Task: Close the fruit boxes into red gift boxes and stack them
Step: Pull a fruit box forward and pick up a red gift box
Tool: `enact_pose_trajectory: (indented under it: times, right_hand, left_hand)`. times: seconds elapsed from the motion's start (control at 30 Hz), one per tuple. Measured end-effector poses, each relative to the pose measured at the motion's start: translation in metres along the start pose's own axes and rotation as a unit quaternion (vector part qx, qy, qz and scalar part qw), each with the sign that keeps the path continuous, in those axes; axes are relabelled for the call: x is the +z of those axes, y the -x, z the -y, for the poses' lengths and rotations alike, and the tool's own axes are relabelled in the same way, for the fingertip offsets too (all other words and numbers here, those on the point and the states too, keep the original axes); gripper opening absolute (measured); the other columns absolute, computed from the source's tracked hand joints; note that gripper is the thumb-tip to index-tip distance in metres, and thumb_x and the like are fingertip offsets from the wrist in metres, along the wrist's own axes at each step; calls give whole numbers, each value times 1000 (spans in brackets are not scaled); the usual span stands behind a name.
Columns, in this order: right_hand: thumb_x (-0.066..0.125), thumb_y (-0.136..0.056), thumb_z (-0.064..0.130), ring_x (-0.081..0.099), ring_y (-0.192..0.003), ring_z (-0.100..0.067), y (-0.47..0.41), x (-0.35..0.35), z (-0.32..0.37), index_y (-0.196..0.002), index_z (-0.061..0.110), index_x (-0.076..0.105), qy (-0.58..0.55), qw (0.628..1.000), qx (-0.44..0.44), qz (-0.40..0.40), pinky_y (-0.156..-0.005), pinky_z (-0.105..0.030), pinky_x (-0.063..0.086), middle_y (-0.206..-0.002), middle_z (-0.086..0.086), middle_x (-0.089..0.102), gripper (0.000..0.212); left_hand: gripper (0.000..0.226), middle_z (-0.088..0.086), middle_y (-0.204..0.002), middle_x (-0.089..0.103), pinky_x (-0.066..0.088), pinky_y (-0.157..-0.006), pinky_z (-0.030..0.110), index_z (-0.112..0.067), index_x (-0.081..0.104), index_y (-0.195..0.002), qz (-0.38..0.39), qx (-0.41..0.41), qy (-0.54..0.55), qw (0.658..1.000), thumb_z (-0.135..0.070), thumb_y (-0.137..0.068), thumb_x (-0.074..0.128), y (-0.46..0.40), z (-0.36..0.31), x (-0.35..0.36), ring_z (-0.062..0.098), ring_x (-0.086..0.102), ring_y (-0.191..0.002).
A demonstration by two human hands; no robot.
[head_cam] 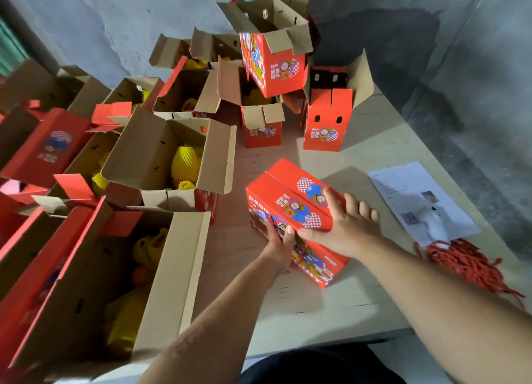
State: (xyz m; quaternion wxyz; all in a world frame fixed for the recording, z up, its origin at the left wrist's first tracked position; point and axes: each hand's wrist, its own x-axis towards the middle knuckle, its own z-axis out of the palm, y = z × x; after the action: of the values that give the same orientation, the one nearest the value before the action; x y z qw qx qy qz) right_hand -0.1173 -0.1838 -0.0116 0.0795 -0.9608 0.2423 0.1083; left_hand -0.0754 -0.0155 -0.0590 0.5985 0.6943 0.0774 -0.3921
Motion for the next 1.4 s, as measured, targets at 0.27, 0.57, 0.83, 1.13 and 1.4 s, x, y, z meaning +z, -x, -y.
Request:
enact_pose_trajectory:
  times: [0.27, 0.57, 0.83, 1.13, 1.4]
  right_hand:
    - [26, -64, 105, 47, -137, -38, 30, 1, 6, -160, 32, -18, -66, 989, 47, 125, -104, -46, 41, -158, -16, 22, 129]
    - [66, -80, 66, 73, -108, -29, 22, 24, -32, -112, 19, 77, -574, 698, 290, 316, -104, -47, 51, -105, -5, 79, 58]
    - [61, -98, 21, 61, -74, -19, 24, -42, 19, -95, 22, 71, -625, 772, 73, -88, -63, -27, 47, -86, 0, 70, 11]
    - [65, -78, 44, 55, -74, -27, 56, -97, 44, -74, 13, 65, -637, 767, -39, 64, -84, -51, 43, -70, -13, 63, 32]
    - [62, -95, 29, 52, -59, -17, 53, -172, 44, -66, 23, 66, -781, 606, -146, 44, -66, -31, 51, -62, 2, 50, 31]
  left_hand:
    - [29, 5, -70, 61, 43, -62, 29, -9, 64, -81, -106, 78, -58, 990, -22, -103, 48, 13, -5, -23, 20, 52, -67]
    - [24, -2, -70, 57, 53, -62, 29, -18, 62, -90, 0, 159, 209, 965, -24, -109, 50, 63, -82, 15, 12, 53, -57]
    - [15, -2, -111, 67, 49, -98, 28, -21, 64, -119, 10, 256, 99, 962, -18, -109, 53, 90, -86, 47, 14, 62, -100]
    - [56, -17, -117, 55, 33, -107, 33, -38, 74, -106, -142, 371, -231, 888, -74, -94, 34, 97, -98, -8, 11, 45, -119]
    - [21, -8, -107, 61, 47, -103, 54, -46, 57, -112, -198, 383, -69, 900, -34, -95, 63, 85, -85, -2, 23, 61, -112]
